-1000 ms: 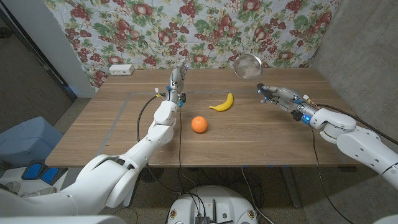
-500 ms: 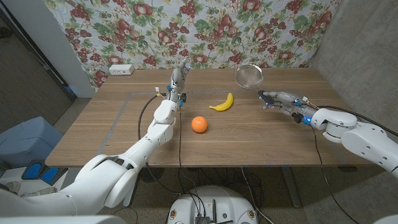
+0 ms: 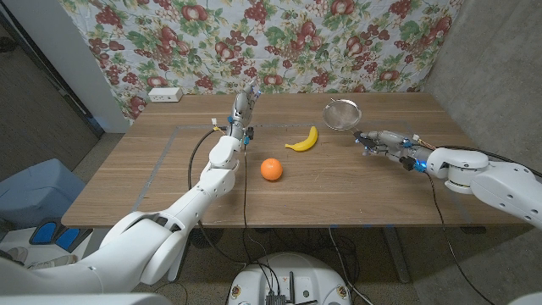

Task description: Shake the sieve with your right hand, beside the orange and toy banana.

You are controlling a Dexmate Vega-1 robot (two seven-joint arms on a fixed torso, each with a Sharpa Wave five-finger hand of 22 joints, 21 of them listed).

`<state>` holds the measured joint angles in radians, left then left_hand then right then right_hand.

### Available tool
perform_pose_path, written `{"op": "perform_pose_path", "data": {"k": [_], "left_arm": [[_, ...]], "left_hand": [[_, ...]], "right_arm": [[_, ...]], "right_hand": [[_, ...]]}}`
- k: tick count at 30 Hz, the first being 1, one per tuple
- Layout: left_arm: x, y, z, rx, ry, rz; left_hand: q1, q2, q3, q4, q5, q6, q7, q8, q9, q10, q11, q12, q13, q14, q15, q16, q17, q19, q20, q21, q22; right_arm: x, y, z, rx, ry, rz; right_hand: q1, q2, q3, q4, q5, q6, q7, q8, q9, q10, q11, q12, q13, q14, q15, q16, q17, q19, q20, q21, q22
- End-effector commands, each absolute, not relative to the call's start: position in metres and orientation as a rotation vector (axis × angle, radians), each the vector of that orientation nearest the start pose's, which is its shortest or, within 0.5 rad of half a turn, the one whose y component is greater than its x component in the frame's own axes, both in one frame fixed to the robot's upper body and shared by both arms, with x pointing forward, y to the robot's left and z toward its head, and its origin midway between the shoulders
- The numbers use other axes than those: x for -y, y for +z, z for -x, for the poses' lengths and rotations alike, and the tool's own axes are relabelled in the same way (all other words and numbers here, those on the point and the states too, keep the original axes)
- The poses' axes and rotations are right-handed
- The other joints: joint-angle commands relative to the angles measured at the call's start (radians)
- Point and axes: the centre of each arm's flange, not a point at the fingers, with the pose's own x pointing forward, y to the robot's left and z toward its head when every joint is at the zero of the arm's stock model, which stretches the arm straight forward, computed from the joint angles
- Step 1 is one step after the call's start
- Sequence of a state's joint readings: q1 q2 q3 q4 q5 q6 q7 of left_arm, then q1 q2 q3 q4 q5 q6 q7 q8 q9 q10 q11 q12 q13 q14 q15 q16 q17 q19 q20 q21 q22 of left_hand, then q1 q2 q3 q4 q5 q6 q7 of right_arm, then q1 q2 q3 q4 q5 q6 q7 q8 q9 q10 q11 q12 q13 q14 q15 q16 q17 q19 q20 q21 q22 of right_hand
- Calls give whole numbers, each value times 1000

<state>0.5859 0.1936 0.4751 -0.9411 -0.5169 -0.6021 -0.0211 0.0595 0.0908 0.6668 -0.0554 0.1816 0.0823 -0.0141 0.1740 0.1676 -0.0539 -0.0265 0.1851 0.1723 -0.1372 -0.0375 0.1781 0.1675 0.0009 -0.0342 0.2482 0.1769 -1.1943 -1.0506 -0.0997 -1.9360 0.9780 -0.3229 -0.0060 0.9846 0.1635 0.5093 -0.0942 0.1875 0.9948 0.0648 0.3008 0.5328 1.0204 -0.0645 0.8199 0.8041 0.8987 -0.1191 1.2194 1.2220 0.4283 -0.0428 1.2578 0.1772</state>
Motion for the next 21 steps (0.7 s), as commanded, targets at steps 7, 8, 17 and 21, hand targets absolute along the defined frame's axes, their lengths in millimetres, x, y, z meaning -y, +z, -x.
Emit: {"op": "perform_pose_path", "data": {"k": [7,8,17,21], "left_arm": [[-172,37,-675,840,-276,98],[-172,37,-675,840,-275,96],[-172,38,-675,841,-284,95],[-172,38,-675,839,-285,95]], "left_hand": [[-9,52,4,-6,5,4,8,6,2,5,-3,5,0,4,-18,3,2,15,-4,5,1],[-9,52,4,-6,5,4,9,6,2,5,-3,5,0,4,-18,3,2,16,-4,4,1],[-8,51,5,-8,5,9,14,7,2,9,0,6,0,9,-16,3,2,23,-3,4,1],[-8,51,5,-9,5,9,15,7,2,9,0,6,0,12,-15,4,2,26,-2,4,2]], "right_arm": [[355,-37,-527,41,264,169],[356,-39,-526,43,259,161],[360,-47,-524,11,217,140],[361,-50,-524,-19,184,147]], "right_hand": [[13,15,30,-25,-1,8,15,-7,-1,23,-20,-3,-2,7,-92,-4,3,10,-58,0,0],[13,15,30,-25,-1,8,15,-7,-1,22,-19,-3,-2,7,-92,-4,3,11,-57,0,0],[20,16,35,-28,-4,5,25,-15,-7,27,-14,-7,-11,9,-92,-3,3,14,-52,2,0],[24,16,37,-31,-5,7,28,-16,-9,30,-11,-8,-15,11,-92,-2,3,18,-49,3,-1]]}}
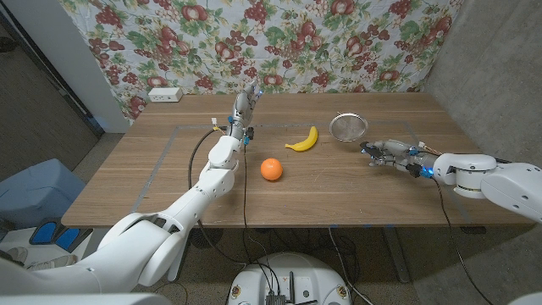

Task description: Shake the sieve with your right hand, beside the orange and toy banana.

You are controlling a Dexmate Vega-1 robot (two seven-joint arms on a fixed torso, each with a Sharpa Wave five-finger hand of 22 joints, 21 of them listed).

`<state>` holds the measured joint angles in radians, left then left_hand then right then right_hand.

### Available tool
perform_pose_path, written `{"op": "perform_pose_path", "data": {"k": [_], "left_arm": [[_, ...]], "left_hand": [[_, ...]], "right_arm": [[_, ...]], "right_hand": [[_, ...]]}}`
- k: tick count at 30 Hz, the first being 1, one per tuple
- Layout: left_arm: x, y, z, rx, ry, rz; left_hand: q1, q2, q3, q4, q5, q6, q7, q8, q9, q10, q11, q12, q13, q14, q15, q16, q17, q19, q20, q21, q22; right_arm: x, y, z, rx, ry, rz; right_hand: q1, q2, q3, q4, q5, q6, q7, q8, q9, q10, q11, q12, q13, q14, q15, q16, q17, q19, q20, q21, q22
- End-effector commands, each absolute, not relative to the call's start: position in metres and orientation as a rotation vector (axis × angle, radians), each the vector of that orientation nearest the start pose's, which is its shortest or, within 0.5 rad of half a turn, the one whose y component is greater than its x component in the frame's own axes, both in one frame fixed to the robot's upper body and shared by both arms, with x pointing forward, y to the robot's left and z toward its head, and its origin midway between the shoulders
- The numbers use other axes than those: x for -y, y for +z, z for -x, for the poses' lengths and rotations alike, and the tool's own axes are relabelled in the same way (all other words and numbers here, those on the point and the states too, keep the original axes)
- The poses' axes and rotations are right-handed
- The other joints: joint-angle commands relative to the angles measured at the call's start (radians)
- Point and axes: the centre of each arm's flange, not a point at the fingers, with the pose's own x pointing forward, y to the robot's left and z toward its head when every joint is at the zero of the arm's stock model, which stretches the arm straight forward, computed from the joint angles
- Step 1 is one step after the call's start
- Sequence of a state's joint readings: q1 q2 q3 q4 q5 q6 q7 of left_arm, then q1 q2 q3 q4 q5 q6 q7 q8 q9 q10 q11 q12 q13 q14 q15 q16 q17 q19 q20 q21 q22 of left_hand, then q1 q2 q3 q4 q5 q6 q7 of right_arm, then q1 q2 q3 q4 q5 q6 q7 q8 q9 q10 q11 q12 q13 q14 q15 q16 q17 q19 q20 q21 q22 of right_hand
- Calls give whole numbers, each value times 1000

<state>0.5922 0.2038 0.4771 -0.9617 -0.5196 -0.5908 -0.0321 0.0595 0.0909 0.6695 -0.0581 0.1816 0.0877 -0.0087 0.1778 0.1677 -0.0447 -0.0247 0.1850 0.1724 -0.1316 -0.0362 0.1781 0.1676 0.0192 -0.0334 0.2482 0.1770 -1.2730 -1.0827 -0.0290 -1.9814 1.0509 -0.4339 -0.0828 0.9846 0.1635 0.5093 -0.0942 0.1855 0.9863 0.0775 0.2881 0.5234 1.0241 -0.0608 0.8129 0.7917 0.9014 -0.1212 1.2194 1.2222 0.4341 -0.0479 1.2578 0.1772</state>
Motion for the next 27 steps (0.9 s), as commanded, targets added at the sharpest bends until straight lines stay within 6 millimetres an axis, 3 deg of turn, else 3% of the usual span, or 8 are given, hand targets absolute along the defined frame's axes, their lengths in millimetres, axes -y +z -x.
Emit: {"op": "perform_pose_path", "data": {"k": [1,17,21,27], "left_arm": [[-172,38,-675,838,-285,96],[-175,38,-676,835,-282,97],[-175,38,-677,834,-284,97],[-175,39,-678,828,-290,98]], "left_hand": [[-8,51,3,-6,5,4,10,3,2,0,-2,6,0,6,-16,3,2,10,-2,5,2],[-7,51,4,-10,5,6,12,3,2,0,0,6,0,9,-14,2,2,18,0,4,2],[-7,51,4,-10,5,6,12,3,2,0,0,5,0,9,-14,2,2,18,0,3,2],[-7,50,5,-13,5,10,13,4,2,2,2,6,0,12,-13,2,2,21,3,3,2]], "right_arm": [[361,-51,-525,-21,188,146],[367,-63,-533,-87,189,90],[369,-65,-535,-90,209,66],[370,-67,-537,-61,240,52]], "right_hand": [[24,16,37,-31,-4,16,15,-4,0,26,-16,-1,-3,9,-90,-1,3,13,-44,3,-1],[35,15,43,-39,-9,18,28,-13,-8,32,-4,-5,-17,11,-88,0,2,18,-31,6,-1],[41,14,48,-46,-6,18,46,-20,-15,35,29,-16,-39,-2,-77,-1,2,12,-7,5,-2],[36,4,46,-49,2,10,60,-32,-25,24,46,-27,-53,-22,-62,-3,1,-5,5,-2,-3]]}}
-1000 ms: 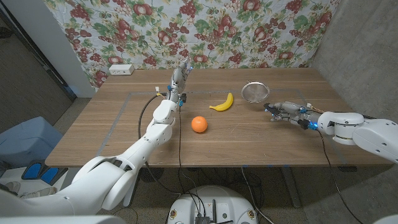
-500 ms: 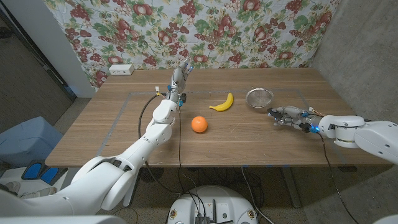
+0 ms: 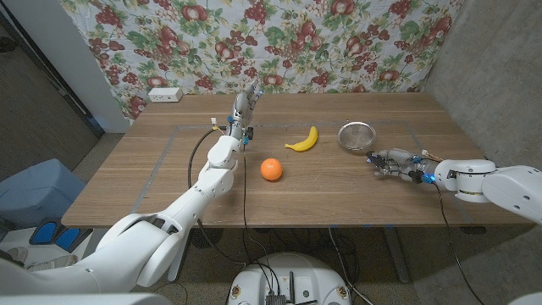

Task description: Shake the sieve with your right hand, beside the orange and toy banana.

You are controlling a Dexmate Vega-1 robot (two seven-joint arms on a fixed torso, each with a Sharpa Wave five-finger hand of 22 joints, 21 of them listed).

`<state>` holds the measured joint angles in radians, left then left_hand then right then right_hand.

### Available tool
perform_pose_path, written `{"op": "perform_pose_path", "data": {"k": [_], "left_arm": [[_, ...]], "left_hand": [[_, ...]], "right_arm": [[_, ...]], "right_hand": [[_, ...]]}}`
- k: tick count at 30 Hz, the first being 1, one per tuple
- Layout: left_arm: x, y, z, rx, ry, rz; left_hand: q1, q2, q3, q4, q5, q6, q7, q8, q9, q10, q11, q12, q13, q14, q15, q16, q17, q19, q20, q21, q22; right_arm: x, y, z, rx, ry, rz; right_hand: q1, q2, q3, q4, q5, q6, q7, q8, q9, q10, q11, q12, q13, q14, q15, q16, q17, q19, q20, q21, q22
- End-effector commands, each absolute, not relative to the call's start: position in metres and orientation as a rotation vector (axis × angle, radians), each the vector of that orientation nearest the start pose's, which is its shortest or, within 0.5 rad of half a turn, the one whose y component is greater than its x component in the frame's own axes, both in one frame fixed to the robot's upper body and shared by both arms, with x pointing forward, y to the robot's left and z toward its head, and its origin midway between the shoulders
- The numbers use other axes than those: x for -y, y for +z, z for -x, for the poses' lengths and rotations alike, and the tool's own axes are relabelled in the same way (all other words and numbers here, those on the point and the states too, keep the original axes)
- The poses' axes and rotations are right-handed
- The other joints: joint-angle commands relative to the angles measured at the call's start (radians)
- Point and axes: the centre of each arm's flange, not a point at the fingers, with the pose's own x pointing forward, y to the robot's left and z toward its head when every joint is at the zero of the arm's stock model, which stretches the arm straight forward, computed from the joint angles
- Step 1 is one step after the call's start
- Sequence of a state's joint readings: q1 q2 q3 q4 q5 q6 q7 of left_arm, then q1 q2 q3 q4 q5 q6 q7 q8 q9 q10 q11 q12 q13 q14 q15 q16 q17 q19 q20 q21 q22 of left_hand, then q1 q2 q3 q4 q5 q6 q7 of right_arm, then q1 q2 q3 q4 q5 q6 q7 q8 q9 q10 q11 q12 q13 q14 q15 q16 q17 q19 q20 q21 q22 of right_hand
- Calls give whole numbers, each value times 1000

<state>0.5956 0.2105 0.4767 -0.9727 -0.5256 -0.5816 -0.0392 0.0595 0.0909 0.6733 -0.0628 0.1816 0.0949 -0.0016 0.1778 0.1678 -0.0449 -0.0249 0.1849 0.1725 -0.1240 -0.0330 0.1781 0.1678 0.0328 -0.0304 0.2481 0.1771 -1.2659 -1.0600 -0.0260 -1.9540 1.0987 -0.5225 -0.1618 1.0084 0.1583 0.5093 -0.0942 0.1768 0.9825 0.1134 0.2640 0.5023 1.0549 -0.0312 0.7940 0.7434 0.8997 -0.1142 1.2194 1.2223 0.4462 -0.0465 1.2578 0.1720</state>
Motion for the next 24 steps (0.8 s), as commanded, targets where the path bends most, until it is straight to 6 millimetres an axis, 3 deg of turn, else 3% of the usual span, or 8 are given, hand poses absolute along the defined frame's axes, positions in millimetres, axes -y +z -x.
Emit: {"op": "perform_pose_path", "data": {"k": [1,3,6,10,16,19,21,24], "left_arm": [[-175,39,-679,828,-288,99],[-175,39,-679,827,-290,101],[-176,39,-680,828,-286,102],[-177,39,-681,825,-288,103],[-179,39,-682,829,-283,107],[-179,39,-682,829,-284,109],[-180,39,-682,830,-283,108],[-181,40,-683,830,-284,108]], "left_hand": [[-6,49,1,-9,5,4,7,4,2,2,2,6,0,5,-14,2,1,9,2,3,2],[-6,49,1,-10,5,5,9,4,3,3,3,6,0,7,-11,2,1,11,2,2,2],[-5,49,1,-11,5,6,9,4,3,3,5,6,0,7,-10,2,1,12,3,2,2],[-4,49,1,-13,5,7,11,4,3,4,5,6,0,8,-11,2,1,15,2,2,2],[-2,48,1,-17,4,9,11,4,3,4,4,6,0,9,-10,1,0,18,1,2,3],[-1,48,1,-18,4,9,11,4,3,4,3,5,0,9,-10,1,0,20,0,1,3],[-1,48,1,-19,4,9,11,4,3,4,3,5,0,8,-10,0,0,20,1,1,3],[0,48,1,-21,4,9,12,3,3,4,1,5,0,10,-9,1,0,21,0,1,3]], "right_arm": [[370,-67,-537,-58,240,48],[370,-67,-537,-48,246,45],[371,-68,-537,-26,251,46],[370,-68,-537,1,249,40],[369,-66,-536,21,235,41],[368,-66,-536,35,228,48],[368,-66,-536,47,220,41],[368,-65,-535,72,206,40]], "right_hand": [[-5,-4,35,-45,10,1,25,-17,-9,-23,26,-20,-15,-32,-61,-6,-1,-30,9,-7,3],[-65,-22,1,-25,8,-23,30,-37,-25,-51,38,-47,-42,-31,-37,-75,-100,-42,18,-18,2],[-121,-39,-52,-24,4,-80,35,-65,-46,-114,59,-99,-80,-61,3,-161,-242,-72,45,-38,3],[-166,-54,-83,-19,4,-141,28,-78,-61,-178,71,-149,-111,-118,27,-225,-316,-91,87,-54,4],[-205,-70,-91,-23,5,-243,11,-87,-80,-284,72,-200,-117,-217,49,-321,-380,-113,106,-74,4],[-228,-84,-95,-29,5,-335,8,-92,-96,-374,65,-242,-121,-292,61,-385,-412,-151,117,-95,5],[-248,-95,-100,-35,5,-411,5,-87,-115,-460,74,-283,-127,-380,87,-449,-440,-184,120,-113,7],[-256,-102,-104,-44,6,-483,8,-88,-134,-545,75,-330,-140,-453,91,-494,-455,-216,122,-130,6]]}}
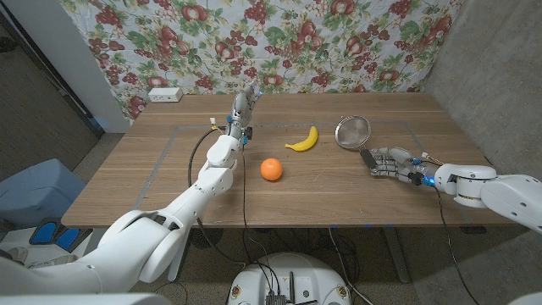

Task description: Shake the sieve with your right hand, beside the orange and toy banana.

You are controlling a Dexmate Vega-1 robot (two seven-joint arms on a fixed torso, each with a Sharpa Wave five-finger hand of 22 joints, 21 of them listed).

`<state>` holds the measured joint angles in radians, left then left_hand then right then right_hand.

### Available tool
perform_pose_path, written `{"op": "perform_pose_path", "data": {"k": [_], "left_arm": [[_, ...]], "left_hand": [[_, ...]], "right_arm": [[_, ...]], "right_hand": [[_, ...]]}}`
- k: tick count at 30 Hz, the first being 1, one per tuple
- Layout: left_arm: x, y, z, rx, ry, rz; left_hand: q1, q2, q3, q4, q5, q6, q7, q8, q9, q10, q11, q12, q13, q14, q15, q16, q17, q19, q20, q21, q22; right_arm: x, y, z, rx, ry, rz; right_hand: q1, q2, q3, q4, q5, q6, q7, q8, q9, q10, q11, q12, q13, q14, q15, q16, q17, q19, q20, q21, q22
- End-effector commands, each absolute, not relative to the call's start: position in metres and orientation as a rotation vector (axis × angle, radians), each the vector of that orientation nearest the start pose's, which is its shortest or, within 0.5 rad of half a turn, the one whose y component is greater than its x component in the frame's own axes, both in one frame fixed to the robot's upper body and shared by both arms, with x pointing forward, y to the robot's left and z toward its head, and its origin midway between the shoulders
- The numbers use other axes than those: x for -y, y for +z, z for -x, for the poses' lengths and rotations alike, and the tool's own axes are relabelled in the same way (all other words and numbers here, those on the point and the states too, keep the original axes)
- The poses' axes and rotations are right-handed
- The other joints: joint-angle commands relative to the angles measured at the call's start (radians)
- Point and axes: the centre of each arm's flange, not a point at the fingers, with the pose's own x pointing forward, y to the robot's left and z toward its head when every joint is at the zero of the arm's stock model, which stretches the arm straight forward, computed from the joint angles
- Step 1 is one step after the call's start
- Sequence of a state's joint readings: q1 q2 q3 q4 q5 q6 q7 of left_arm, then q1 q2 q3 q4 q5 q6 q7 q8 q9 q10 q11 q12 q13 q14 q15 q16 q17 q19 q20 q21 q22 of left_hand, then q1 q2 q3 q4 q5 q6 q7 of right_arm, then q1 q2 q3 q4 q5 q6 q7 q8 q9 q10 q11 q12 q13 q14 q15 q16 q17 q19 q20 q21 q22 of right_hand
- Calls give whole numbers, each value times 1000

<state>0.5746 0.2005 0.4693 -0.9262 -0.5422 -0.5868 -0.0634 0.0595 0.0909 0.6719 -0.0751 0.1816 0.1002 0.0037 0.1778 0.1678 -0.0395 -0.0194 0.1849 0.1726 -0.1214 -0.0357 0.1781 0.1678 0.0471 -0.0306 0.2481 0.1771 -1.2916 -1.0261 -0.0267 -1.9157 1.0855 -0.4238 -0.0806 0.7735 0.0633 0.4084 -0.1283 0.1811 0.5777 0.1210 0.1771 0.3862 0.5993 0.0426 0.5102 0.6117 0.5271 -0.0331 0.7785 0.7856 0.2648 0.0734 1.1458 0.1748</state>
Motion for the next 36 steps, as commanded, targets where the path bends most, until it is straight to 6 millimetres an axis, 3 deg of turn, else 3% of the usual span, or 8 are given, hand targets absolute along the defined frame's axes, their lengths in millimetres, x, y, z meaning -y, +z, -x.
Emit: {"op": "perform_pose_path", "data": {"k": [1,6,12,21,29,32,36], "left_arm": [[-181,40,-683,830,-286,107],[-182,40,-683,831,-282,109],[-183,40,-682,834,-280,106],[-184,40,-678,839,-278,103],[-184,42,-675,848,-280,96],[-184,42,-674,849,-279,93],[-185,41,-674,846,-277,94]], "left_hand": [[0,48,2,-9,4,4,7,3,3,-1,-4,5,0,7,-8,1,0,7,1,0,3],[2,49,2,-12,4,4,7,3,3,-2,-3,5,0,7,-7,0,0,8,1,-1,3],[4,50,2,-14,3,4,7,2,3,-1,-1,5,0,8,-8,0,-1,9,1,-2,3],[6,51,1,-18,3,4,7,2,3,-1,-4,5,0,8,-8,0,-1,11,1,-4,3],[8,52,0,-21,2,4,7,2,3,0,-7,5,0,11,-11,0,-1,14,0,-5,3],[8,52,-1,-22,2,4,6,2,3,1,-8,5,0,12,-11,0,-1,17,0,-4,3],[9,53,-2,-24,2,-1,13,-1,3,1,-14,5,1,15,-14,1,0,20,-1,-5,3]], "right_arm": [[368,-65,-535,80,200,40],[367,-65,-534,135,195,29],[365,-63,-532,214,172,27],[363,-62,-531,305,174,5],[356,-57,-527,403,196,8],[354,-55,-527,445,201,-2],[352,-54,-527,481,204,-7]], "right_hand": [[-23,-10,-6,-12,2,-100,-4,3,-26,-130,-2,-69,-14,-121,19,-79,-29,-61,-2,-30,3],[-17,-28,-29,-26,1,-186,-15,14,-64,-244,8,-139,-36,-303,57,-170,-57,-187,-10,-92,0],[4,-41,-42,-34,1,-192,-27,26,-91,-266,10,-167,-53,-412,45,-235,-90,-256,-34,-137,-3],[48,-52,-50,-36,-2,-215,-59,23,-124,-347,7,-228,-90,-522,33,-332,-170,-284,-68,-196,-9],[7,-58,-82,-10,-9,-291,-84,7,-151,-425,6,-283,-134,-577,50,-397,-233,-268,-56,-238,-10],[-16,-58,-97,-3,-8,-363,-88,-3,-166,-440,-34,-298,-159,-574,38,-418,-266,-252,-69,-259,-10],[-25,-56,-105,-3,-8,-400,-83,-1,-177,-462,-52,-311,-177,-583,15,-439,-291,-243,-83,-275,-10]]}}
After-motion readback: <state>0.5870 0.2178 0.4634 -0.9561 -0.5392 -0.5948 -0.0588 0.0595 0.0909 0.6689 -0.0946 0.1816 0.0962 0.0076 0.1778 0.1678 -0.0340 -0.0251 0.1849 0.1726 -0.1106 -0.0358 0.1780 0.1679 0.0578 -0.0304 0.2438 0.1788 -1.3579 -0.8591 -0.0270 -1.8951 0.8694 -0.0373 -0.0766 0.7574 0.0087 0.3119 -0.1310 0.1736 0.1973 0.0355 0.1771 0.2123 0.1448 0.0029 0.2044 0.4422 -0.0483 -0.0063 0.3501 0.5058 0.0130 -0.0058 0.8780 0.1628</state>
